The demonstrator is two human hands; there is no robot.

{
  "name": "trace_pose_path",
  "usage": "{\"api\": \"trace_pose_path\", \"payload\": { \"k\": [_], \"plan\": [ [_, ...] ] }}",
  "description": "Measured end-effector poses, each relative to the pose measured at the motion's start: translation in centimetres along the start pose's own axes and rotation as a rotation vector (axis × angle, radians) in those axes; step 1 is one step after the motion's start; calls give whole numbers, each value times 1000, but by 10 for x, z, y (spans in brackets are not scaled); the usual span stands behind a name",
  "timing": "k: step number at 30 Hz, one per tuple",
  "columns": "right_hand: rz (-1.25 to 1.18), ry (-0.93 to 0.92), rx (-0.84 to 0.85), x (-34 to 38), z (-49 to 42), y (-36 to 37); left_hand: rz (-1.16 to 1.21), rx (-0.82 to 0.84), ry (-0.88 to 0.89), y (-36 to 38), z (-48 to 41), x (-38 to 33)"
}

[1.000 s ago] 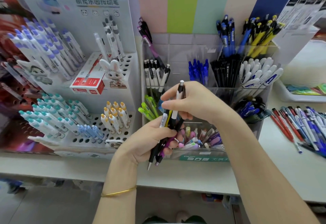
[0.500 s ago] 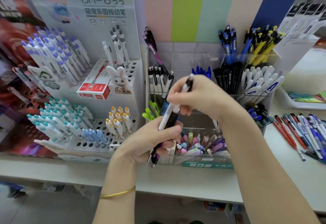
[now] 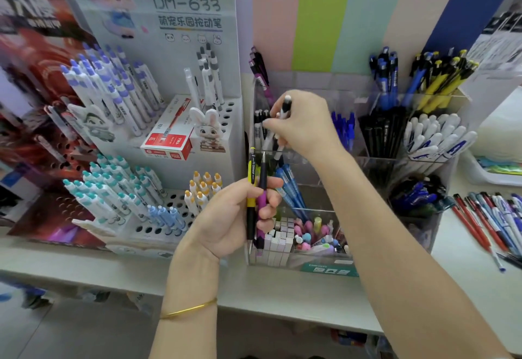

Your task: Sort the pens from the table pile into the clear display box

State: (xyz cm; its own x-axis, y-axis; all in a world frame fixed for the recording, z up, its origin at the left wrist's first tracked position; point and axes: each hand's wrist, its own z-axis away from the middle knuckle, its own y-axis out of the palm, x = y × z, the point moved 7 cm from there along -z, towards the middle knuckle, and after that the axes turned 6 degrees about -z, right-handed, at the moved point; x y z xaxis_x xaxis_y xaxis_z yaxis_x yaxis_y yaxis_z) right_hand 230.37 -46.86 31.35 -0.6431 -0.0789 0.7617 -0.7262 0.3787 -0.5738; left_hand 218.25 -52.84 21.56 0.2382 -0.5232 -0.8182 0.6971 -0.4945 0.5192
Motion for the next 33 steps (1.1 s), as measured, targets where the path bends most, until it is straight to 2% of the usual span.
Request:
{"api": "trace_pose_path", "payload": {
  "k": [3,9,11,14,15,17,20,22,24,26,28,29,33],
  "plan": [
    [38,39,-5,-4,5,7,45,37,45,-1,2,-3],
    [-29,-72,-195,5,25,-23,16,97,67,1,2,-7],
    [-100,-20,-97,2,32,-27,-33,109,63,5,1,-7],
    [-63,86,260,-7,52,-13,-80,143,40,14,-2,-7],
    [-101,102,306,-9,59,-12,-95,156,32,19,-3,-6],
    [-296,150,248,-15,65,-23,-119,151,4,23,-5,-5],
    [-673,244,-41,-29,72,-52,-106,66,-23,21,-8,-3],
    [-760,264,-168,-37,81,-67,-38,-24,11,18,-10,-5],
    [-720,302,-102,-39,91,-64,28,-102,90,16,-11,-11],
    [-543,350,92,-40,102,-50,38,-146,168,16,-13,-19],
    [-282,338,298,-35,110,-34,-58,-152,225,20,-16,-25],
    [-228,316,348,-32,111,-26,-124,-141,242,23,-17,-26],
    [-359,288,247,-19,104,-13,-210,-147,287,31,-15,-28]
  ]
}}
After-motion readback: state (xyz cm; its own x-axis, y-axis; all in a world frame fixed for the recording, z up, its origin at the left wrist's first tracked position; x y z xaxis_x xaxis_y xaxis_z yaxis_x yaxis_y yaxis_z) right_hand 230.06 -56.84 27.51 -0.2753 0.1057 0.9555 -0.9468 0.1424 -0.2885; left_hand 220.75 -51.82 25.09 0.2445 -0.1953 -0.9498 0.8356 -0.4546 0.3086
